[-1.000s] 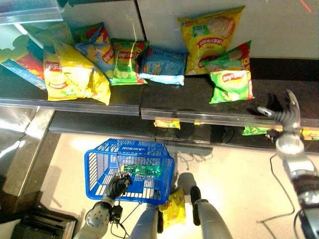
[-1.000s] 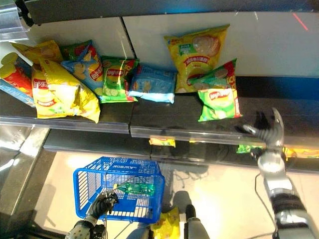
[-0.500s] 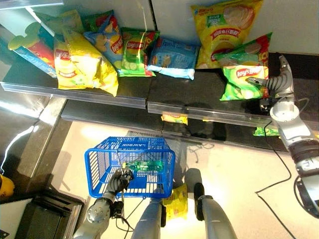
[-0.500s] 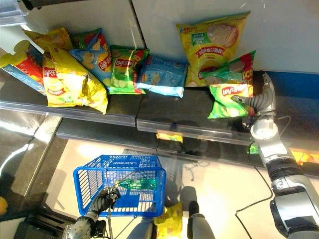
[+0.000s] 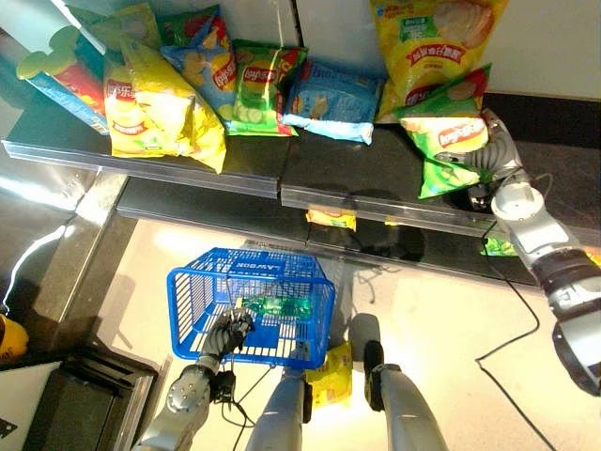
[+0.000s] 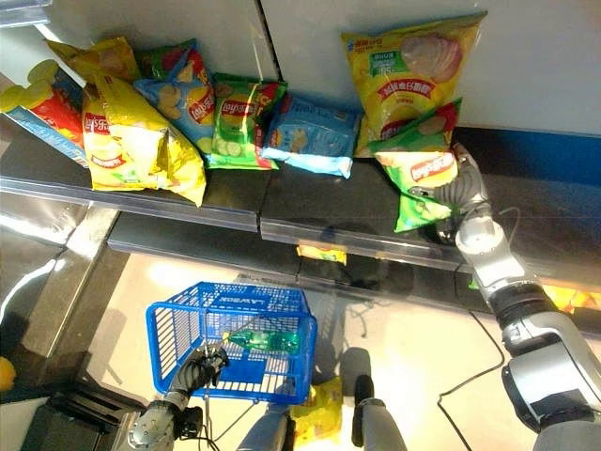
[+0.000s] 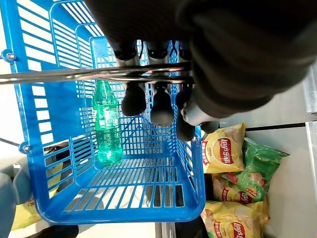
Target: Pick up the snacks into the basket
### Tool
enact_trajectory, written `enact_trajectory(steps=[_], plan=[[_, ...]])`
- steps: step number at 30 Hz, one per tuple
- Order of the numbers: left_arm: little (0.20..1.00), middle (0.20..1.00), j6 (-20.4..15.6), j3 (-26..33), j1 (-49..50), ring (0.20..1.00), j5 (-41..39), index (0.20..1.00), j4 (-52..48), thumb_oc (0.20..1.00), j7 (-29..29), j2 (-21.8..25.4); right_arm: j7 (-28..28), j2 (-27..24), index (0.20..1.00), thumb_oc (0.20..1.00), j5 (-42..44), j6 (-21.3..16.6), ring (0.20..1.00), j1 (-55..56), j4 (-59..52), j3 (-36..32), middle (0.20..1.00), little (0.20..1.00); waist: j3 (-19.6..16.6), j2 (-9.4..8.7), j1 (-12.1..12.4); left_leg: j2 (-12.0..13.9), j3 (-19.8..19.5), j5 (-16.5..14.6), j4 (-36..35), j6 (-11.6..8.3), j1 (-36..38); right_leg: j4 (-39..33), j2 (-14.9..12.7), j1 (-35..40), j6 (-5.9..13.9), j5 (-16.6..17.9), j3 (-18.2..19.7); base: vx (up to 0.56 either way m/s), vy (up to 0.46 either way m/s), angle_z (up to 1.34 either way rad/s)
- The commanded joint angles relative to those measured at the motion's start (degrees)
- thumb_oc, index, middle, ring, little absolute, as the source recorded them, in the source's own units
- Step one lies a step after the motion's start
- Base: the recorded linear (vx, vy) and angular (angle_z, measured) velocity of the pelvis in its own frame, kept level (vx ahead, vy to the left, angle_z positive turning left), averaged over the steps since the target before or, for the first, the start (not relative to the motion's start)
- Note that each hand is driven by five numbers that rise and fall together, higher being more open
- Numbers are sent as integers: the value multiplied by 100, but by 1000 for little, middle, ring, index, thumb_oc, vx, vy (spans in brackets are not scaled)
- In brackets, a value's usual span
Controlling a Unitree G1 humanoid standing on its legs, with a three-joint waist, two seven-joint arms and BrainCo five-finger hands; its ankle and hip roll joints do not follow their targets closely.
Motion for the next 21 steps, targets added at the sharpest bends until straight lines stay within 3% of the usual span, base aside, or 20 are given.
enact_trajectory(steps=[1, 15, 19, 21], plan=[[200, 200, -350, 29, 90, 200, -93, 200, -476, 200, -63, 268, 321, -151, 200, 200, 354, -121, 200, -519, 2, 245, 200, 200, 125, -433, 114, -126, 109, -1144, 579, -25, 438, -1254, -242, 401, 708, 646, 312, -13, -5, 6], [200, 200, -297, 48, 4, 200, -48, 200, -468, 200, -51, 299, 124, -14, 200, 200, 384, -112, 200, -311, -138, -35, 200, 200, 113, -470, 178, -171, 0, -1102, 597, -53, 453, -1359, -320, 548, 722, 708, 193, -16, 8, 0], [200, 200, -258, 126, -39, 200, 15, 200, -452, 200, -29, 282, 69, 27, 200, 200, 596, -205, 200, 295, -1029, -461, 200, 200, 60, -543, 135, -182, -3, -1124, 603, -40, 497, -1497, -337, 669, 746, 772, 166, -13, 32, 9], [200, 200, -191, 237, -30, 200, 130, 200, -453, 200, -52, 281, 180, 82, 200, 200, 992, -377, 200, 1153, -1929, -991, 200, 200, 6, -641, 52, -174, 19, -1169, 635, -23, 528, -1627, -357, 760, 779, 849, 157, -10, 35, 8]])
